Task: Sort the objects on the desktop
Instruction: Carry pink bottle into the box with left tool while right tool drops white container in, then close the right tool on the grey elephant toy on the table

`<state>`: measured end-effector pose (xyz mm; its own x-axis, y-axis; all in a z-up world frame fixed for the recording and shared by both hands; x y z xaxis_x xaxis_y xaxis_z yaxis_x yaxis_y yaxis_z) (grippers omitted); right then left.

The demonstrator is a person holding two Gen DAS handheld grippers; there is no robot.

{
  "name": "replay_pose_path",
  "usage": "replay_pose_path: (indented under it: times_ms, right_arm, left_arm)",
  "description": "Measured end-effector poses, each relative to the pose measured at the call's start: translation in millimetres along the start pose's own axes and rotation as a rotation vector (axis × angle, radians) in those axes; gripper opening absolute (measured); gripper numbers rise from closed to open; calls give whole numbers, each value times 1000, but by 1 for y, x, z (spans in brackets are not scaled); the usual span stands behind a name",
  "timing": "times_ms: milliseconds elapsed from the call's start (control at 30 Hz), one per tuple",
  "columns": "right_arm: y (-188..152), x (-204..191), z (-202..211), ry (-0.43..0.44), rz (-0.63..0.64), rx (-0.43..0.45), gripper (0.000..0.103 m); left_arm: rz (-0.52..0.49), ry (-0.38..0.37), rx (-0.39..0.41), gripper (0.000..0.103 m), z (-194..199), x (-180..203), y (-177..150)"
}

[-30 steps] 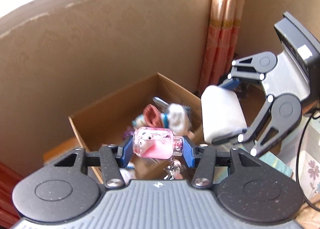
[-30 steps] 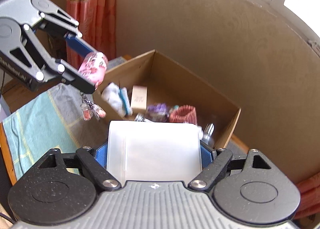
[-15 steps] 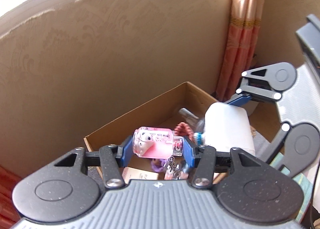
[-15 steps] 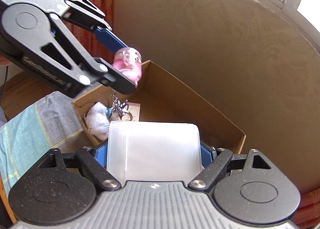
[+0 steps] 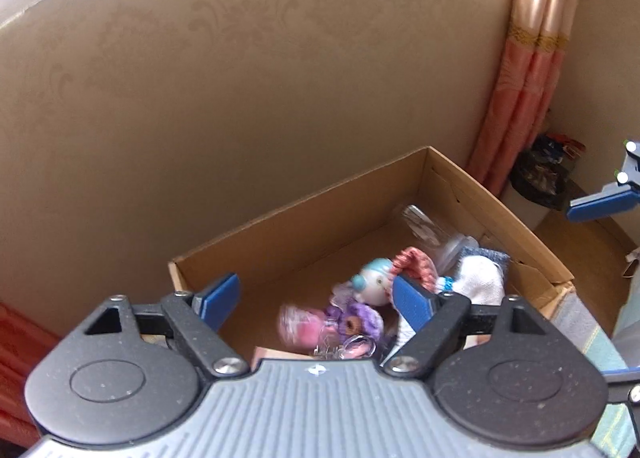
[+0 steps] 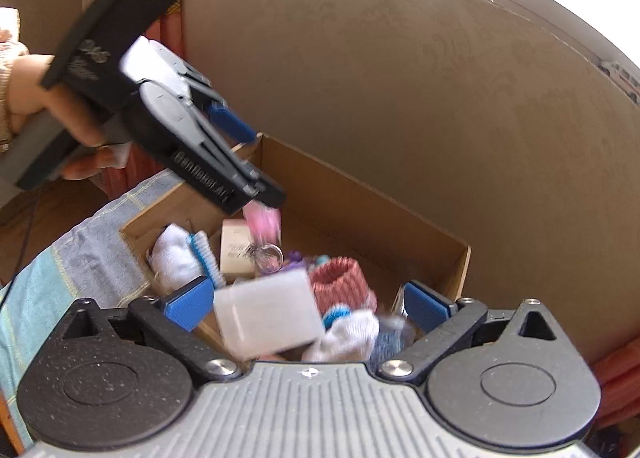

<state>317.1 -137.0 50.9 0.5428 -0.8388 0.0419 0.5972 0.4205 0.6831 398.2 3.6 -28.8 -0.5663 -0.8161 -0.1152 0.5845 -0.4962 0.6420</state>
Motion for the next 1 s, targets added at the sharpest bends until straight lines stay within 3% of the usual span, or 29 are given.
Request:
replay_pose_path:
  times_ms: [167,367,567,767,1000]
  right_arm:
    - [-20,-3,15,9,-10,-3,103]
    - [-42,-16,23,55,-46,-5,103]
    - [-66,-21,28,69,-84,-12,103]
    - [-89,-25,34,61,-101,30,103]
    - [-129,-31,12,77,-137,-21,103]
  left_arm:
    - [-37,-31,-12,90,17,21,-12]
    - [-92,-65,-48,90,45,54,-37]
    - [-66,-110,-41,92,69,79,-66]
    - [2,-21,-111,94,75,94,-97]
    - [148,18,-105,94,78,105,-119]
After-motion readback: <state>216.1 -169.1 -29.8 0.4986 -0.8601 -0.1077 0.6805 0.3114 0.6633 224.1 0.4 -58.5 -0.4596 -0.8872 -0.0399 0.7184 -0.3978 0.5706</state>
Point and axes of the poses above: each gripper's, at about its wrist camera, not at the fingertips, and z roughly against the way its jaws point, x to its right, y to its top, the point moved 5 cm from there along -z, roughly the way its jaws point, and after that the axes turned 8 degrees about -z, right-handed, at the moved point
